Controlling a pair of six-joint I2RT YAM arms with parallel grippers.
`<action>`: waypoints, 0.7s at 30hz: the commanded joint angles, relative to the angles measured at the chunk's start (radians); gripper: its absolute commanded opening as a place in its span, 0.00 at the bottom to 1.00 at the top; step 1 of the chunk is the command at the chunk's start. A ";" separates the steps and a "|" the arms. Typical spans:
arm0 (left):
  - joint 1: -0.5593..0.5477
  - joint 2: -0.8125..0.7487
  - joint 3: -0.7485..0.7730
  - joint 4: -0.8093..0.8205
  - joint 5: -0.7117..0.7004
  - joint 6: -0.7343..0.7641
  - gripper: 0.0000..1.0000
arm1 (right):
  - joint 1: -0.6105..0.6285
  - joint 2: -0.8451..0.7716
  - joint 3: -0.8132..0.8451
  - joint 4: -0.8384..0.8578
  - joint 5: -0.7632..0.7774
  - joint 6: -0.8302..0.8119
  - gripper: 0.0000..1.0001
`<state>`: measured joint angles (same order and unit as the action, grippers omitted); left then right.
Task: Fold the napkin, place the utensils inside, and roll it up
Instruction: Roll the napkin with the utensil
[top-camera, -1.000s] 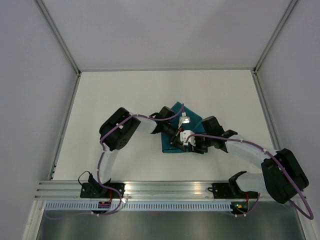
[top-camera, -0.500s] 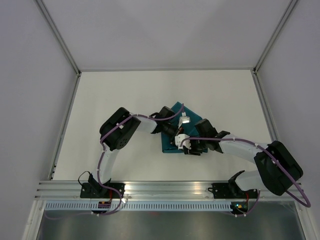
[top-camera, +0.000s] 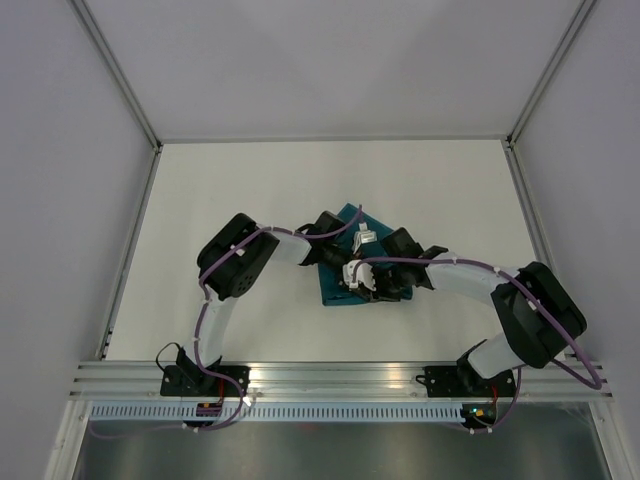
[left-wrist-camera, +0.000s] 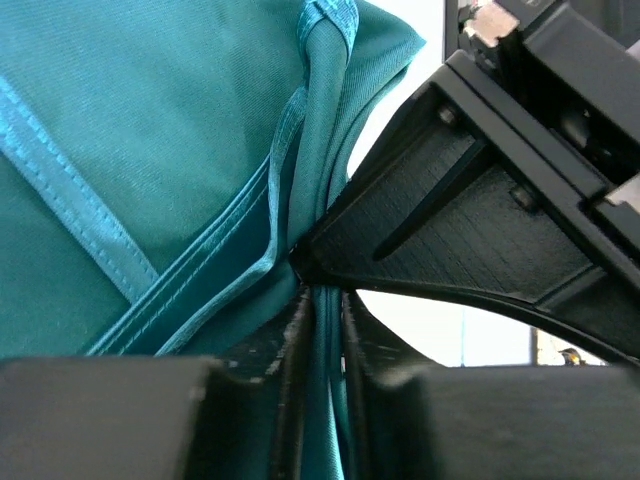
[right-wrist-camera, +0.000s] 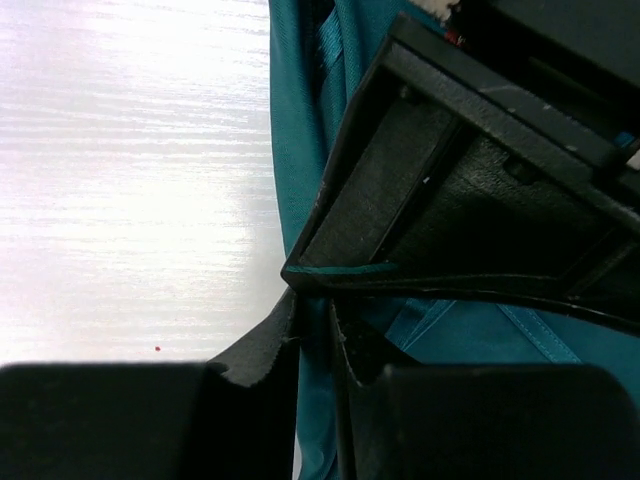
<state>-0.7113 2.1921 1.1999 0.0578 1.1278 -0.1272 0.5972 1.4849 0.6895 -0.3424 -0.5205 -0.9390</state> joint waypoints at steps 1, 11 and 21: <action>0.012 -0.021 -0.040 0.039 -0.115 -0.047 0.27 | -0.008 0.083 0.031 -0.121 -0.030 -0.030 0.18; 0.050 -0.161 -0.146 0.207 -0.286 -0.133 0.33 | -0.095 0.313 0.238 -0.412 -0.180 -0.132 0.15; 0.078 -0.397 -0.393 0.488 -0.646 -0.169 0.33 | -0.178 0.529 0.421 -0.658 -0.273 -0.236 0.15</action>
<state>-0.6315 1.8874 0.8631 0.4000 0.6453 -0.2756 0.4297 1.9099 1.1057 -0.8738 -0.8364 -1.0821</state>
